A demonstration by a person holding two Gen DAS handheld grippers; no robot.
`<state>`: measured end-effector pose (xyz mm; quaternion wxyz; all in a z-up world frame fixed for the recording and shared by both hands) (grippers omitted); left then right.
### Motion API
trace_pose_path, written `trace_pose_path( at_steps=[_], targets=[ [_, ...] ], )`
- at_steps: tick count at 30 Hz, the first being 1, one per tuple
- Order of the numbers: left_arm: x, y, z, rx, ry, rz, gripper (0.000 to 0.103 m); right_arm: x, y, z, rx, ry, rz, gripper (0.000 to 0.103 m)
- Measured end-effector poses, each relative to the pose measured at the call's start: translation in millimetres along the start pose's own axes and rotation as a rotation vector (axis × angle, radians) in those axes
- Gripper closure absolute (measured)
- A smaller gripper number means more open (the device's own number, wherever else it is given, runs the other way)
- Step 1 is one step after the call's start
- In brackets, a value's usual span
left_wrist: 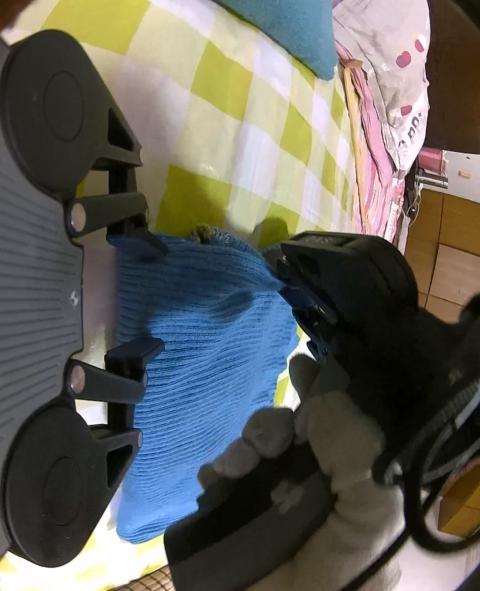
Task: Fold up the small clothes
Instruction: 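Grasp the folded sweater edge with the right gripper and lift it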
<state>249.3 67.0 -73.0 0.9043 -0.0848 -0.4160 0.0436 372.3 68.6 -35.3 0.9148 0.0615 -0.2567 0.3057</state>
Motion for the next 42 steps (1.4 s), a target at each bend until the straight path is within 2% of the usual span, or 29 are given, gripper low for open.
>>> trace_pose_path(
  at_steps=[1, 3, 5, 7, 14, 17, 22, 25, 29, 32, 36, 40, 42],
  targets=[
    [1.0, -1.1, -1.0, 0.004, 0.001, -0.001, 0.051, -0.1, -0.6, 1.7, 0.002, -0.001, 0.001, 0.092],
    [4.0, -3.5, -5.0, 0.009, 0.000, 0.005, 0.058, -0.6, -2.3, 5.4, 0.004, -0.008, 0.001, 0.092],
    [5.2, -4.8, -8.9, 0.008, 0.001, 0.005, 0.077, -1.7, -5.0, 8.5, 0.010, -0.012, -0.006, 0.092],
    [4.2, -6.7, -11.0, -0.013, 0.009, 0.013, 0.085, -2.7, -8.9, 10.1, 0.022, -0.016, -0.024, 0.092],
    [2.1, -1.7, -13.3, -0.043, -0.003, 0.035, 0.089, -0.5, -13.4, 4.4, 0.036, -0.006, -0.059, 0.091],
    [1.1, 2.2, -15.0, -0.046, -0.004, 0.031, 0.089, 1.4, -7.8, -2.9, 0.029, 0.008, -0.056, 0.087],
    [1.2, 1.6, -14.9, -0.046, -0.001, 0.023, 0.089, 5.6, 0.8, -15.3, 0.000, 0.032, -0.022, 0.070],
    [3.5, 0.1, -14.9, -0.041, 0.001, 0.021, 0.089, 6.3, 2.2, -21.5, -0.028, 0.041, 0.008, 0.063],
    [3.9, -1.5, -17.9, -0.026, -0.005, 0.010, 0.085, 3.3, -3.2, -27.3, -0.037, 0.040, 0.008, 0.061],
    [5.2, -4.2, -23.0, -0.021, -0.005, -0.005, 0.081, 2.3, -4.8, -25.7, -0.030, 0.031, 0.009, 0.067],
    [10.1, -1.0, -24.7, -0.020, -0.003, 0.002, 0.079, 2.2, -9.3, -18.2, -0.013, 0.019, -0.005, 0.088],
    [5.2, 8.6, -18.2, -0.033, -0.005, 0.037, 0.080, 2.8, -19.0, -1.5, 0.035, -0.011, -0.067, 0.091],
    [2.5, 10.3, -14.1, -0.028, -0.021, 0.042, 0.085, 1.6, -21.6, 9.7, 0.051, -0.031, -0.079, 0.091]
  ],
)
Point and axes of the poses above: each gripper's, at about its wrist camera, not at the fingertips, and z roughly against the way its jaws point, y to its left, x to its top, the point moved 6 cm from there along -z, roughly the way its jaws point, and after that the axes turned 9 degrees about x, right-handed, at the moved point
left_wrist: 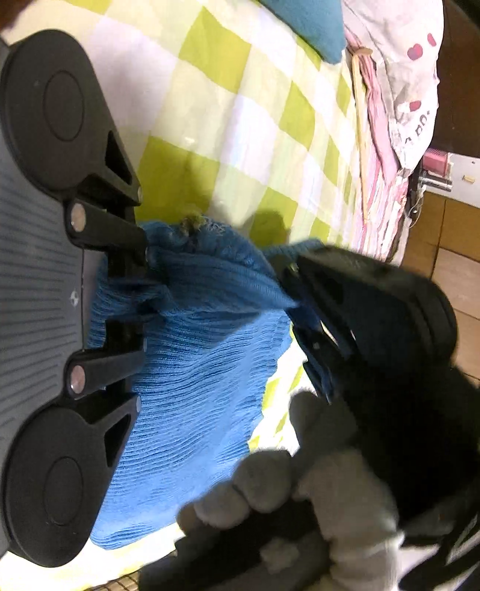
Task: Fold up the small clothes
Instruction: 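Grasp the folded sweater edge with the right gripper and lift it, then lift the blue sweater with the right gripper and fold it over itself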
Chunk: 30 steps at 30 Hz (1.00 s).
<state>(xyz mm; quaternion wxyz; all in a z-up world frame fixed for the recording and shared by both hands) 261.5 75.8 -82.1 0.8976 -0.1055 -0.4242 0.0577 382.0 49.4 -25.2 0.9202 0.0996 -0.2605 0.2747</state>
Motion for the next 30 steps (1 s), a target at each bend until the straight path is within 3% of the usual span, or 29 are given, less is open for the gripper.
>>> trace_pose_path(
  at_steps=[5, 12, 17, 22, 24, 30],
  targets=[
    [0.1, -3.7, 14.1, -0.001, -0.045, -0.025, 0.090, -2.9, -9.6, 27.6, 0.037, -0.049, -0.031, 0.091],
    [3.6, -24.0, 43.2, -0.071, -0.094, -0.036, 0.092, -13.1, -42.8, 78.0, 0.097, -0.145, -0.125, 0.092],
    [9.9, -74.1, 58.6, -0.166, -0.111, -0.062, 0.093, -30.2, -78.8, 122.7, 0.112, -0.220, -0.190, 0.092],
    [12.6, -140.0, 70.6, -0.259, -0.126, -0.167, 0.093, -53.1, -125.8, 163.9, 0.104, -0.288, -0.266, 0.092],
    [11.6, -171.5, 67.9, -0.275, -0.126, -0.213, 0.093, -64.8, -146.3, 173.1, 0.088, -0.303, -0.298, 0.092],
    [-12.8, -213.0, 47.6, -0.277, -0.062, -0.305, 0.093, -113.4, -199.5, 170.7, 0.089, -0.308, -0.425, 0.092]
  ],
)
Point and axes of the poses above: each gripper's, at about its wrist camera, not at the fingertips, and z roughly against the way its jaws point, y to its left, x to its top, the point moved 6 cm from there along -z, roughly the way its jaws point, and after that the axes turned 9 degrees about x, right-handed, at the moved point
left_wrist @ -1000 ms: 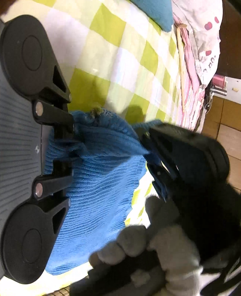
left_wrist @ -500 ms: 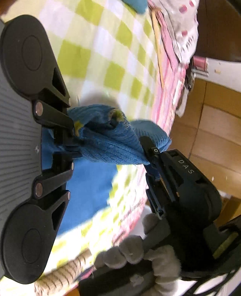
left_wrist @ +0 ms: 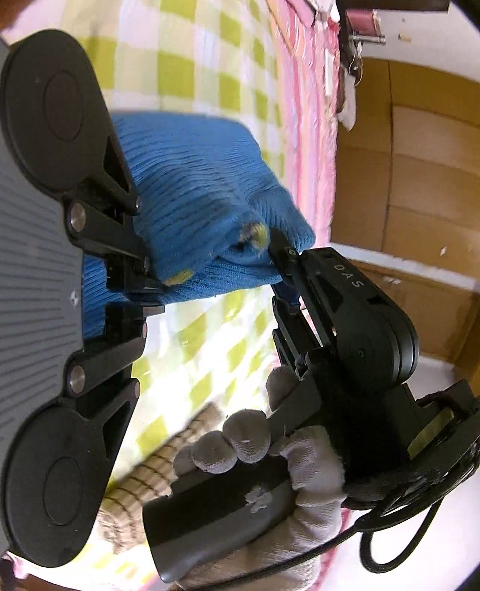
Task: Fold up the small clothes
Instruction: 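Lift the blue sweater with the right gripper and fold it over itself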
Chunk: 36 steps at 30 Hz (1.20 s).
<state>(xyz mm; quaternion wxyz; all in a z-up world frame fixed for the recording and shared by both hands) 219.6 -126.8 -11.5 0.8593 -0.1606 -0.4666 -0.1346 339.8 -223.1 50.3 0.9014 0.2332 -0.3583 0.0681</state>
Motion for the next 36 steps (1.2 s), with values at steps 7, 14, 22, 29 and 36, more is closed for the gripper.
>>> trace_pose_path(
  at_steps=[7, 14, 22, 29, 36],
  targets=[
    [-30.9, -26.3, -28.6, 0.010, 0.108, -0.102, 0.093, -48.2, -67.9, -10.9, -0.055, 0.029, -0.137, 0.092],
    [-41.5, -38.3, -21.5, -0.019, 0.151, -0.165, 0.093, -72.4, -89.0, -1.9, -0.035, -0.011, -0.226, 0.082],
    [-22.0, -17.8, 32.1, -0.050, 0.096, -0.172, 0.091, -93.6, -63.3, 45.6, 0.044, -0.111, -0.211, 0.064],
    [-3.1, 13.1, 54.5, 0.045, 0.042, -0.146, 0.091, -125.6, -28.0, 67.2, 0.134, -0.167, -0.101, 0.064],
    [4.5, 24.5, 41.9, 0.095, 0.037, -0.134, 0.091, -134.7, -19.9, 38.7, 0.113, -0.102, 0.011, 0.073]
  ],
)
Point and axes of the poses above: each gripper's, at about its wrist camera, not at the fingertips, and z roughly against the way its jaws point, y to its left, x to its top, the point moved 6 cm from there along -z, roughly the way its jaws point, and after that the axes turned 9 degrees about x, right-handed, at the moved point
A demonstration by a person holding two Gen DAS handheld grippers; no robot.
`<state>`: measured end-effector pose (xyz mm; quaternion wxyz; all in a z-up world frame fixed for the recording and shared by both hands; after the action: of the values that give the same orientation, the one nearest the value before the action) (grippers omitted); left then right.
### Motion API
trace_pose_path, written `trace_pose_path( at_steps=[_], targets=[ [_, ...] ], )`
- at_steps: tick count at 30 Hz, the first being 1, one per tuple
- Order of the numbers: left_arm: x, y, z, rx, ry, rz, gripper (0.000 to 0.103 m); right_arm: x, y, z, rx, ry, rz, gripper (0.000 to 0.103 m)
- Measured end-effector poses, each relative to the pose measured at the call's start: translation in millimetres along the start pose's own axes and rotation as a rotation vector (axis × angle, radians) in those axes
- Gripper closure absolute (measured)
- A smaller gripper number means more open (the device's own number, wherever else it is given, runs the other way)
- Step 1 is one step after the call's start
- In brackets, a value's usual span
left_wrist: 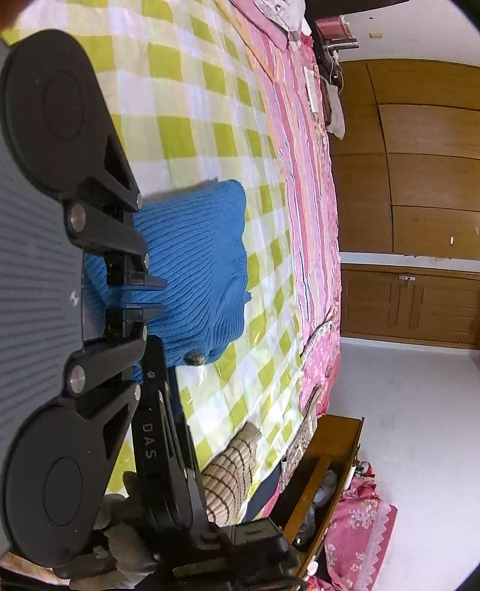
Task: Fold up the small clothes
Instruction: 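Lower the folded sweater onto the sheet and open the right gripper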
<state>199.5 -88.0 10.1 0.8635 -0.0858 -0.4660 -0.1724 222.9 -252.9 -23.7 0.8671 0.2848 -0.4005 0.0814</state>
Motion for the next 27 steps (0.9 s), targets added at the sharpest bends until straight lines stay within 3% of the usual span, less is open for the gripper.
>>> trace_pose_path(
  at_steps=[1, 2, 3, 10, 14, 17, 20, 27],
  targets=[
    [-0.3, -0.1, -2.6, 0.006, 0.003, -0.003, 0.091, -0.5, -2.4, -3.1, 0.027, 0.012, -0.024, 0.087],
    [-1.2, 0.3, -5.1, 0.010, 0.007, -0.002, 0.091, -1.3, -3.8, -4.4, 0.052, 0.023, -0.047, 0.095],
    [-2.0, 1.7, -10.4, 0.015, 0.013, 0.002, 0.091, -2.2, -5.2, -3.4, 0.073, 0.026, -0.072, 0.096],
    [-17.7, 9.4, -40.9, 0.056, 0.062, 0.010, 0.090, 6.9, -22.3, 49.4, 0.067, -0.096, -0.154, 0.097],
    [-38.4, 6.9, -68.6, 0.065, 0.142, 0.006, 0.090, -22.1, -40.7, 31.2, -0.020, -0.014, -0.183, 0.098],
    [-40.0, 1.6, -67.9, 0.076, 0.146, -0.023, 0.090, -39.9, -42.9, 15.3, -0.036, 0.032, -0.177, 0.098],
    [-35.9, 0.8, -63.1, 0.071, 0.153, -0.028, 0.090, -35.3, -44.7, 21.3, -0.019, 0.039, -0.178, 0.097],
    [1.1, -13.1, -51.5, 0.030, 0.066, -0.053, 0.090, -18.6, -34.6, 44.4, 0.005, -0.057, -0.174, 0.089]
  ],
)
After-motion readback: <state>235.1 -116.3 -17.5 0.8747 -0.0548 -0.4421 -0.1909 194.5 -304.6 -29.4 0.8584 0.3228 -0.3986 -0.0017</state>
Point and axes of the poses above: each gripper's, at about its wrist camera, not at the fingertips, and z roughly against the way its jaws point, y to its left, x to its top, the point moved 6 cm from there along -z, roughly the way its jaws point, and after that the axes turned 9 degrees about x, right-handed, at the moved point
